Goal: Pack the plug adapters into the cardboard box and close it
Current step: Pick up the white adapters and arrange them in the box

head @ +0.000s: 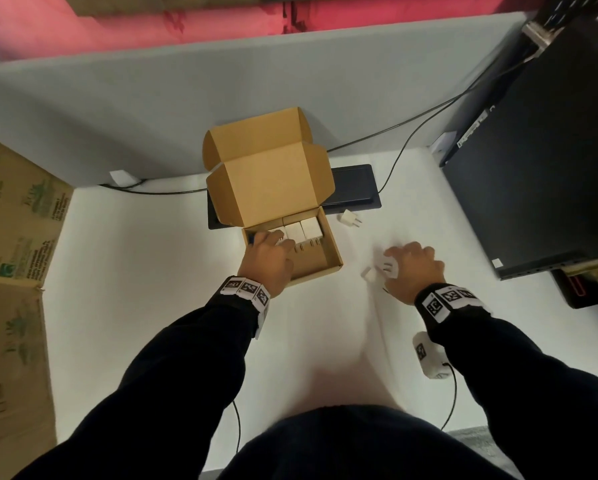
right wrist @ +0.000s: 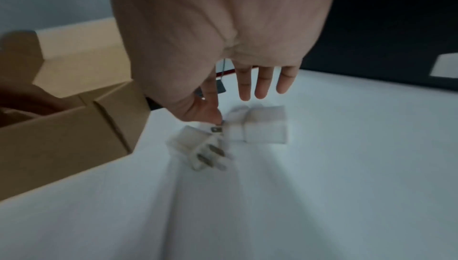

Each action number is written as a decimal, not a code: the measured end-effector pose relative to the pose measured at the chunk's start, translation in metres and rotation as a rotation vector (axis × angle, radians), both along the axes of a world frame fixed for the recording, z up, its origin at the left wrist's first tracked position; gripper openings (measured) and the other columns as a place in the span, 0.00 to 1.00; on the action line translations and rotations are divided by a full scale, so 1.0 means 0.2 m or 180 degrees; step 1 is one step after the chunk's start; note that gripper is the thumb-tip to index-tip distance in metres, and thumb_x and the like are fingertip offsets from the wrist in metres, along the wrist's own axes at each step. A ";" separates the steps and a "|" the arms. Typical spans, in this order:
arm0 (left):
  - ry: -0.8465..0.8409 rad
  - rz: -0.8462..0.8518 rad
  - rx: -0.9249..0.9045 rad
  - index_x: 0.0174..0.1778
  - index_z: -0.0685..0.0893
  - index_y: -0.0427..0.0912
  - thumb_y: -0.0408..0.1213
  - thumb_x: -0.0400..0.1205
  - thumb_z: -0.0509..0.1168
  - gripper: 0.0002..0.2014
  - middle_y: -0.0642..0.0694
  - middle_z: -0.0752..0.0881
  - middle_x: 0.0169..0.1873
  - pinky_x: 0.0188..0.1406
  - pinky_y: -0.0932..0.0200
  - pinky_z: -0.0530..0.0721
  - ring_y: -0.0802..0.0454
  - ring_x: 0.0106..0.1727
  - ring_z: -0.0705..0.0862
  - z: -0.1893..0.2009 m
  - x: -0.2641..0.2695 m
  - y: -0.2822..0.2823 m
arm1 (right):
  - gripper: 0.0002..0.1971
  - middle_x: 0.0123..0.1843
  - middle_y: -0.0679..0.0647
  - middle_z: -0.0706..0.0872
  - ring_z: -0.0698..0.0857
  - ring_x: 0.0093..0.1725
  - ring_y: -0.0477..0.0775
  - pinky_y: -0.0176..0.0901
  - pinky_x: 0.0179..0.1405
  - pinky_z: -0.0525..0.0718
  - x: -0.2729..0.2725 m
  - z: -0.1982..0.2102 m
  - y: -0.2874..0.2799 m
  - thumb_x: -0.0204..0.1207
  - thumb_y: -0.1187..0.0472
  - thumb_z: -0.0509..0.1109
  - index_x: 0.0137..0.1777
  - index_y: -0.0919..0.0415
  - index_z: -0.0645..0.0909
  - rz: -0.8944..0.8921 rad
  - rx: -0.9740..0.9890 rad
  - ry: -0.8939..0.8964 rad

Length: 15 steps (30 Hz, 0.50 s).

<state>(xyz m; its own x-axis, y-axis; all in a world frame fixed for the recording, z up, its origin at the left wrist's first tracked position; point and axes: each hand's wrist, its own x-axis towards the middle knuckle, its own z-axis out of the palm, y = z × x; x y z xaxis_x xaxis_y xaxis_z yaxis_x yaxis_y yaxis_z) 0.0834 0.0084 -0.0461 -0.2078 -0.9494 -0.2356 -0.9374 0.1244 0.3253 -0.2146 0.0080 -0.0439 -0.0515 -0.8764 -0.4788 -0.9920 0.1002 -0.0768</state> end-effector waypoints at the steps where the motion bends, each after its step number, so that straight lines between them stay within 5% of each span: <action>1: -0.0045 0.0052 -0.0104 0.66 0.86 0.43 0.35 0.79 0.63 0.20 0.42 0.82 0.70 0.65 0.41 0.76 0.37 0.73 0.72 0.01 0.01 0.02 | 0.27 0.70 0.56 0.75 0.73 0.67 0.65 0.62 0.63 0.77 -0.01 -0.01 0.03 0.71 0.50 0.73 0.71 0.44 0.75 -0.0014 0.0042 -0.0019; 6: -0.0248 0.0625 -0.0553 0.55 0.84 0.41 0.37 0.76 0.65 0.13 0.40 0.81 0.53 0.49 0.42 0.77 0.36 0.55 0.76 0.07 0.07 0.07 | 0.22 0.65 0.63 0.77 0.75 0.63 0.68 0.58 0.54 0.83 0.02 -0.07 0.11 0.78 0.66 0.69 0.72 0.55 0.78 -0.0481 -0.0215 -0.0574; 9: 0.0174 0.1385 -0.0420 0.54 0.76 0.38 0.35 0.78 0.65 0.11 0.37 0.79 0.50 0.39 0.45 0.80 0.36 0.48 0.79 0.08 0.13 0.09 | 0.23 0.66 0.66 0.79 0.76 0.64 0.70 0.58 0.59 0.80 0.11 -0.01 0.08 0.79 0.66 0.69 0.75 0.59 0.75 -0.0622 -0.0912 -0.1064; 12: 0.0846 0.2066 -0.0020 0.60 0.75 0.39 0.38 0.81 0.67 0.14 0.39 0.83 0.48 0.44 0.50 0.79 0.40 0.47 0.82 0.06 0.20 0.08 | 0.27 0.65 0.63 0.80 0.76 0.65 0.65 0.50 0.64 0.75 0.27 0.11 0.00 0.76 0.65 0.72 0.75 0.62 0.74 -0.0420 -0.1391 -0.1504; 15: 0.1414 0.2293 0.0481 0.55 0.78 0.43 0.39 0.81 0.66 0.09 0.43 0.90 0.36 0.50 0.57 0.82 0.42 0.44 0.86 0.03 0.24 0.05 | 0.24 0.65 0.58 0.80 0.79 0.64 0.59 0.44 0.65 0.74 0.47 0.19 -0.07 0.74 0.62 0.76 0.70 0.61 0.79 -0.0076 -0.1336 -0.1805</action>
